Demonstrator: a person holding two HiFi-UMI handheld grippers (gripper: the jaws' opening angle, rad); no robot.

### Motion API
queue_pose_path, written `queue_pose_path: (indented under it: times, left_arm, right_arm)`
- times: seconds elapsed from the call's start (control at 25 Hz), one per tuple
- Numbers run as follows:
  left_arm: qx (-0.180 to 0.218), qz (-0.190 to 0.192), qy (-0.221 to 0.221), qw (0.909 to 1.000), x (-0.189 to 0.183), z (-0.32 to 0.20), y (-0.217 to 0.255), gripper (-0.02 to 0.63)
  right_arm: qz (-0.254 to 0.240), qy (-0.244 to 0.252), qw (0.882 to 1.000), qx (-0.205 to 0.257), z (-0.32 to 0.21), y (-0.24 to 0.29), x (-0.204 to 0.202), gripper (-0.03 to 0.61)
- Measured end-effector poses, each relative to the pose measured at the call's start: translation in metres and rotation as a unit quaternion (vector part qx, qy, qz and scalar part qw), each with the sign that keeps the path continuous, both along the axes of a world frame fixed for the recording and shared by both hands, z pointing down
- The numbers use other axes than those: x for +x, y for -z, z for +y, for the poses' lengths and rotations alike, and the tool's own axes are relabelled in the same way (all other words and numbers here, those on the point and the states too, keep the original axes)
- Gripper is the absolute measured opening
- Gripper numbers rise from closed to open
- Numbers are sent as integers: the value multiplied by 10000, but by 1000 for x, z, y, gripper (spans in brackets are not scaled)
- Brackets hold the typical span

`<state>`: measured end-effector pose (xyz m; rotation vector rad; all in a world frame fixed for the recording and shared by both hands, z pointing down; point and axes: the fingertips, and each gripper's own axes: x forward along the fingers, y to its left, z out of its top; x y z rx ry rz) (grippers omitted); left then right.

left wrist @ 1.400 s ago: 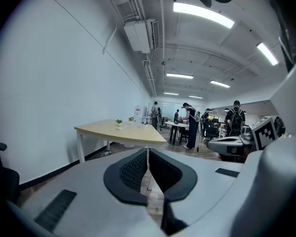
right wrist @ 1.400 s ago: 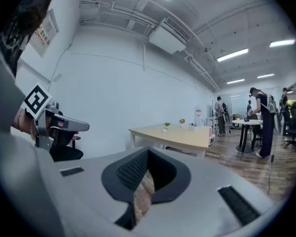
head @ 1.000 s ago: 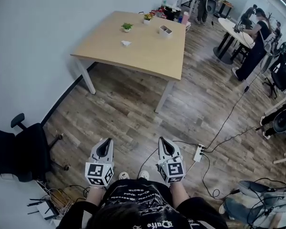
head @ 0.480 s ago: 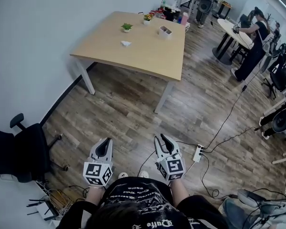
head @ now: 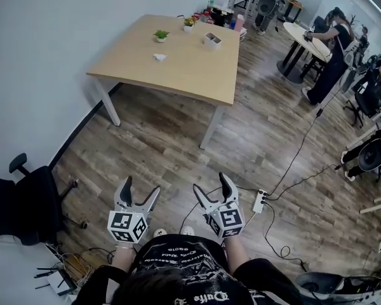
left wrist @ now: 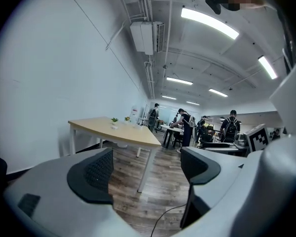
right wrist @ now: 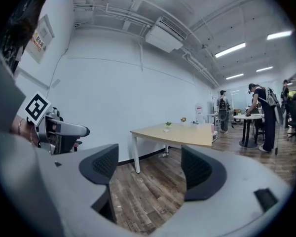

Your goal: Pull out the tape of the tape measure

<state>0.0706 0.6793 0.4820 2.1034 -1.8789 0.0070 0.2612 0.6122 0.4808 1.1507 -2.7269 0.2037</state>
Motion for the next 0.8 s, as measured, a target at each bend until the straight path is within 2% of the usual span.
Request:
queue_pose_path:
  times: [0.16, 0.36, 0.6, 0.8]
  left_arm:
    - [-40, 68, -195, 9998, 19, -8, -4, 434]
    - [-38, 62, -766, 9970, 58, -17, 0, 434]
    - [-76, -52, -642, 9979, 78, -30, -3, 434]
    - [-183, -70, -582, 9981, 85, -48, -9, 434]
  right_arm:
    - [-3, -9, 10000, 40, -5, 1, 12, 401]
    - [68, -48, 10000, -23, -17, -3, 35, 400]
    - [85, -8, 10000, -30, -20, -7, 57, 401]
    - [124, -28, 9995, -281, -28, -26, 68, 394]
